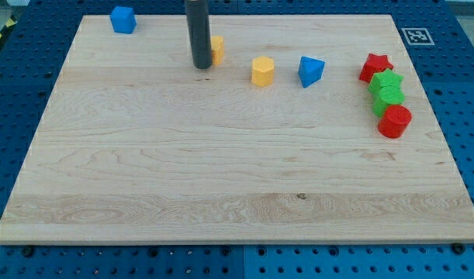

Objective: Move the yellow heart to the top center

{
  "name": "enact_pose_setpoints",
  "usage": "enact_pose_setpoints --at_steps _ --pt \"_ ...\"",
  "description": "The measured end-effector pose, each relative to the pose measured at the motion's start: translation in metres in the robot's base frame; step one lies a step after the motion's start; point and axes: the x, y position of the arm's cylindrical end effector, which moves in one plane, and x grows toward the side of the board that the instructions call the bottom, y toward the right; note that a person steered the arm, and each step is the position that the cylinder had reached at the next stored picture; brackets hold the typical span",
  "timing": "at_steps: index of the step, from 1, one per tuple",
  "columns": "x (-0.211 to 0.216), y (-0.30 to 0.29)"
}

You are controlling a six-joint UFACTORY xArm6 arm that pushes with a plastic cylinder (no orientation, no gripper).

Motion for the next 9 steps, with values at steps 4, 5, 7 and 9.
enact_pose_setpoints --at_steps 4,5,7,9 --pt "-0.014 0.000" --pt "-0.026 -0.019" --pt "-0.040 -0.004" --pt "-0.045 0.037"
